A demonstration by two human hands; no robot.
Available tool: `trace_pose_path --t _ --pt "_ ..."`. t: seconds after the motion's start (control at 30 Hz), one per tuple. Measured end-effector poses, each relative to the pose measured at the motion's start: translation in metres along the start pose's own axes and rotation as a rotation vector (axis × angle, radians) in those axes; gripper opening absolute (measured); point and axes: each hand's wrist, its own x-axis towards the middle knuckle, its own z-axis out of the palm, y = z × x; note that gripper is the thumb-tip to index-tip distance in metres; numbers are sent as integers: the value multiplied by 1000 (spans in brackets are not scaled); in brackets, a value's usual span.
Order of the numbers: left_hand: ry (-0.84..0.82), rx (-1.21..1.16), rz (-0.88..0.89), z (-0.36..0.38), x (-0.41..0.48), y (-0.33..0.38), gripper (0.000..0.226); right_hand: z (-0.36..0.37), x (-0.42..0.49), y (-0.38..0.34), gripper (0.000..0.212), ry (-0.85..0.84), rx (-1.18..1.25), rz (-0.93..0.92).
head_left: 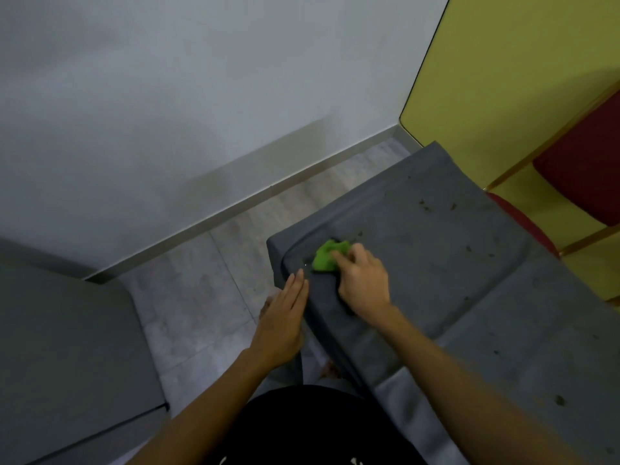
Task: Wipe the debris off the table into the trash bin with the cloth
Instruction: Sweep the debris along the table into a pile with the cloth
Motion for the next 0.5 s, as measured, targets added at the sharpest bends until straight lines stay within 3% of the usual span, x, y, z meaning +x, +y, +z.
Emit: trace_pose_path --t 0.13,0.23,0.4,0.5 --pt "-6 -63 -98 -10 10 10 73 -14 38 51 37 25 13 303" --pt "79 -136 -183 -17 22 12 64 -18 49 30 33 45 106 411" --pt "170 35 -77 -23 31 -5 45 7 10 -55 28 -6 220 68" --pt "113 107 -46 -25 32 -13 48 15 10 -45 31 -24 184 -60"
